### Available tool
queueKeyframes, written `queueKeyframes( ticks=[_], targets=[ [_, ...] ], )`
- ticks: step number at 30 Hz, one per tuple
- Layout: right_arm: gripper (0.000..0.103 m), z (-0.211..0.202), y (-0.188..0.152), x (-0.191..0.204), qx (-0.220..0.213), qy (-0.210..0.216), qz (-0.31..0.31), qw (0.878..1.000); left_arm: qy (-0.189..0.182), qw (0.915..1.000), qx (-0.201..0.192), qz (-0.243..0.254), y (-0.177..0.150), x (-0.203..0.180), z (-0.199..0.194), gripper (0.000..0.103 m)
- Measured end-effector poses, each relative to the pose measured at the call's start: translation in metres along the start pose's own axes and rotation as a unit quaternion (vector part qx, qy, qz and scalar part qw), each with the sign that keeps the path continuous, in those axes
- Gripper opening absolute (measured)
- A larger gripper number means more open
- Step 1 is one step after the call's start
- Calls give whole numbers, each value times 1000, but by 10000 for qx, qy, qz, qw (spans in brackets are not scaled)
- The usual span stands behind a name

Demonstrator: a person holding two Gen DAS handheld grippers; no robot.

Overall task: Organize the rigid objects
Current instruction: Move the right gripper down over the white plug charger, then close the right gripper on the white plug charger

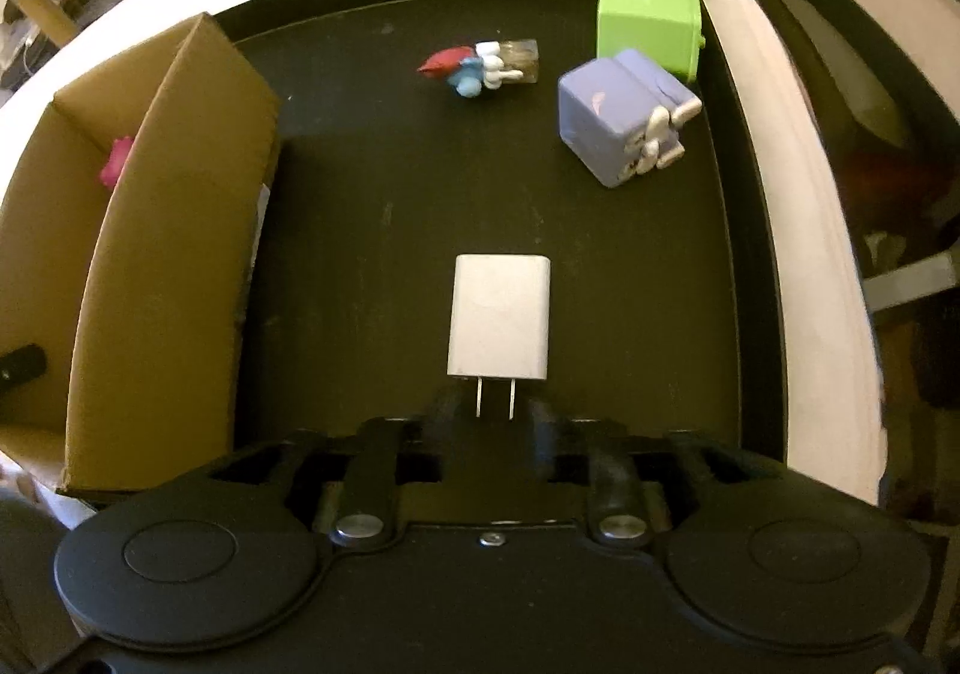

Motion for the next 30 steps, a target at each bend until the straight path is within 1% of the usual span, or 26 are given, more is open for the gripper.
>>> queueKeyframes(
  ticks=[1, 5, 15, 16, 18, 19, 21, 30],
  targets=[
    [50, -1, 1, 0, -43, -32, -26, 10000, 0, 10000, 0, -2, 0, 0, 0, 11],
    [50, 0, 5, 2, -81, -8, 13, 10000, -5, 10000, 2, -9, 0, 0, -1, 11],
    [50, 7, 11, 3, -200, -263, -64, 9994, -19, 10000, -7, -8, 0, 1, -2, 11],
    [50, 7, 12, 3, -213, -275, -68, 9994, -17, 10000, -3, -8, 0, 1, -2, 11],
    [44, 6, 14, 2, -242, -313, -73, 9992, -22, 10000, 2, -13, 0, 1, -1, 11],
    [37, 6, 15, 3, -264, -364, -109, 9989, -22, 10000, 1, -14, 0, 1, -1, 11],
    [37, 5, 16, 4, -287, -431, -172, 9985, -25, 10000, 1, -17, 0, 1, -1, 11],
    [36, -7, 12, 10, -391, -258, -123, 9988, -33, 10000, -5, -24, 0, 2, -1, 11]
  ],
)
Point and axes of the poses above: each gripper's, at about its wrist camera, not at the fingertips, and z roughly the way its jaws point, x to its left, y to its top, the point moved 7 cm from there along z, roughly the way its jaws point, and after that the axes turned 6 degrees about y, right-handed, at the moved point
